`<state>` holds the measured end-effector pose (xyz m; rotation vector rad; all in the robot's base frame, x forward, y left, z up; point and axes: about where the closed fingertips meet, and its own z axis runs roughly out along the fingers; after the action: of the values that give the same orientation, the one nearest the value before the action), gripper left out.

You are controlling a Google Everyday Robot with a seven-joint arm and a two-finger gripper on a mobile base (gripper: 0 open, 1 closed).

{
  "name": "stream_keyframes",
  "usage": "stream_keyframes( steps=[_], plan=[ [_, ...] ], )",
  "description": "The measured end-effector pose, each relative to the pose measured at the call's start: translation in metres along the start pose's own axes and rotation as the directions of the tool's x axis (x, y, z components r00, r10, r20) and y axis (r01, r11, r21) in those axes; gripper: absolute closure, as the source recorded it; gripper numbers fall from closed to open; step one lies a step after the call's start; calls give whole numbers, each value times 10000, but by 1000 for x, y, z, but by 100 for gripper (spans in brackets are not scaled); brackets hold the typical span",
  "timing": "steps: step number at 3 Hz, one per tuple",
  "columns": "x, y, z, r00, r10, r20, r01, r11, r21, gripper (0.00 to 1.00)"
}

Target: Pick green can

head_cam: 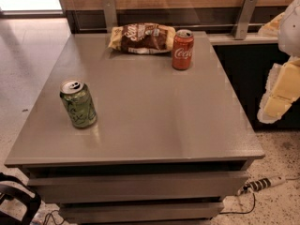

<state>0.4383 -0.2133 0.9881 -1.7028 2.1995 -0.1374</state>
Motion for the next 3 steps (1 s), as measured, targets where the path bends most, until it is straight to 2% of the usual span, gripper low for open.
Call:
stream_keyframes(
  steps=[1, 2, 3],
  plan=[
    [0, -2, 0, 10000, -3, 38, 3, 10000, -3, 0],
    [-12, -8, 10, 9967, -51, 805, 75, 9995, -294, 0],
    [-35, -8, 28, 9704, 180, 2407, -32, 9981, -615, 0]
  ],
)
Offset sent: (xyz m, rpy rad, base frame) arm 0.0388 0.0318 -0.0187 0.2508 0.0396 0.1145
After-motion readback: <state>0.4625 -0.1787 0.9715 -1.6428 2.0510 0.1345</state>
